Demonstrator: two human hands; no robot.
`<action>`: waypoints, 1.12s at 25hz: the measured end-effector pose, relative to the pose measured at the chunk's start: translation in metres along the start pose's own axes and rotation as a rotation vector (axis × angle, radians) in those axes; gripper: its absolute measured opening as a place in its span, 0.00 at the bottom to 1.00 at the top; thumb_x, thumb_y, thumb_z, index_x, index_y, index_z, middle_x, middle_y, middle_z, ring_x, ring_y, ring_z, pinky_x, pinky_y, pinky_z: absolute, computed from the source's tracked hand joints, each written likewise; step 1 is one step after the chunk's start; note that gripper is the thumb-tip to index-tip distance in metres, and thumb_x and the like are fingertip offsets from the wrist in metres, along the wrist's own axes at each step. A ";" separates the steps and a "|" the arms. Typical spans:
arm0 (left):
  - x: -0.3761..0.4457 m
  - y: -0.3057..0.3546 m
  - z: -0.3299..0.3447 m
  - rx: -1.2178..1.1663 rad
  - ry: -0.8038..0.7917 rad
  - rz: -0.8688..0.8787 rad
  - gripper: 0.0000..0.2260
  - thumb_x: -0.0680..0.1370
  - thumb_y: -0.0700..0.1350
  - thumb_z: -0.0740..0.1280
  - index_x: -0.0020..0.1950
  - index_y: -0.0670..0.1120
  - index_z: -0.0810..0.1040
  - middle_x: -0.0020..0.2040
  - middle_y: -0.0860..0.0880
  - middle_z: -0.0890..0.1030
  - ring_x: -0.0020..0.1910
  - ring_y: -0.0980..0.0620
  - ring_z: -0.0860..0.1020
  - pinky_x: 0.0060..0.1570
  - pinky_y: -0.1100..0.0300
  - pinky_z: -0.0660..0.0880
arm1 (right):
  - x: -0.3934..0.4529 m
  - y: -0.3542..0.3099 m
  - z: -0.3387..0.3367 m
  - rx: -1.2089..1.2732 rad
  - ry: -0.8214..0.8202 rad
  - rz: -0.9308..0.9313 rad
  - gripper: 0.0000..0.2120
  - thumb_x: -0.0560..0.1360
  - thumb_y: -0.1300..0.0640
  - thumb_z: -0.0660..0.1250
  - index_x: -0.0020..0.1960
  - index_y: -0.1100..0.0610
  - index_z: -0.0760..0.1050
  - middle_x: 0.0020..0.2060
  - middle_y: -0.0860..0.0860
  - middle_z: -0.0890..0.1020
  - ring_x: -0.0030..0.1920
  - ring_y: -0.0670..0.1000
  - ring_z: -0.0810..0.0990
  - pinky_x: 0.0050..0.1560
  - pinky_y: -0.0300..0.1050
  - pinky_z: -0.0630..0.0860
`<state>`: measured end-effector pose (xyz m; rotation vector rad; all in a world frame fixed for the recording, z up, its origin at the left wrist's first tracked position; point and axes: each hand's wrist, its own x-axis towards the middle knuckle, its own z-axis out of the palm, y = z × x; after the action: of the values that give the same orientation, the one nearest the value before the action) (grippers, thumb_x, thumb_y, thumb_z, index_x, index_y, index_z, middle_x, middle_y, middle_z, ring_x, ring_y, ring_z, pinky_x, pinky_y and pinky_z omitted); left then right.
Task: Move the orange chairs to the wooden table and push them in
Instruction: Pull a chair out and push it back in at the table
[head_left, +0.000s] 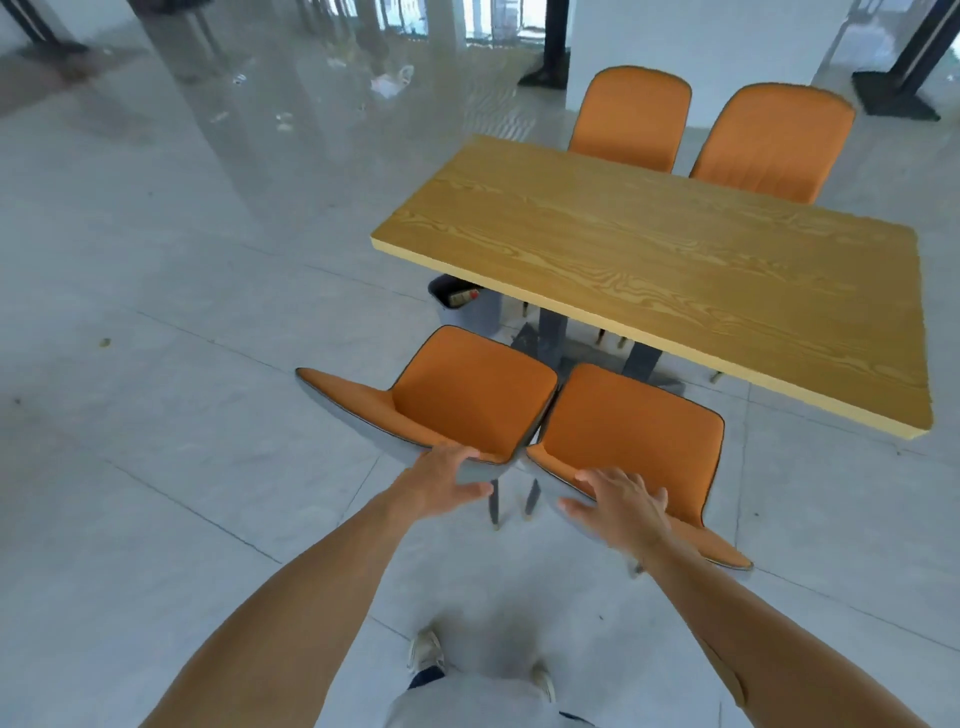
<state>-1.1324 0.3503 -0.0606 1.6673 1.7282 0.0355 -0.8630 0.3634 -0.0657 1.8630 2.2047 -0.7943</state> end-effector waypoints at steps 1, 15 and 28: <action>-0.012 -0.015 -0.012 -0.032 0.046 -0.013 0.29 0.76 0.62 0.67 0.73 0.51 0.67 0.72 0.49 0.70 0.71 0.47 0.67 0.67 0.50 0.68 | 0.009 -0.018 -0.002 -0.002 -0.002 -0.043 0.28 0.74 0.30 0.55 0.69 0.42 0.67 0.70 0.45 0.70 0.69 0.52 0.67 0.66 0.65 0.59; -0.142 -0.271 -0.144 -0.344 0.430 -0.268 0.34 0.67 0.73 0.64 0.70 0.62 0.67 0.72 0.57 0.68 0.71 0.54 0.65 0.68 0.50 0.66 | 0.068 -0.343 0.017 0.184 -0.027 -0.548 0.24 0.76 0.36 0.61 0.68 0.46 0.70 0.65 0.44 0.74 0.65 0.47 0.72 0.62 0.48 0.73; -0.045 -0.310 -0.204 -0.342 0.240 -0.133 0.32 0.71 0.68 0.66 0.72 0.57 0.68 0.73 0.55 0.68 0.72 0.53 0.66 0.70 0.48 0.66 | 0.130 -0.349 0.026 0.232 0.126 -0.317 0.21 0.76 0.34 0.60 0.64 0.43 0.72 0.60 0.41 0.77 0.57 0.43 0.75 0.52 0.43 0.75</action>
<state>-1.5053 0.3529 -0.0398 1.3365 1.8821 0.4603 -1.2288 0.4334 -0.0409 1.7209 2.6313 -1.0531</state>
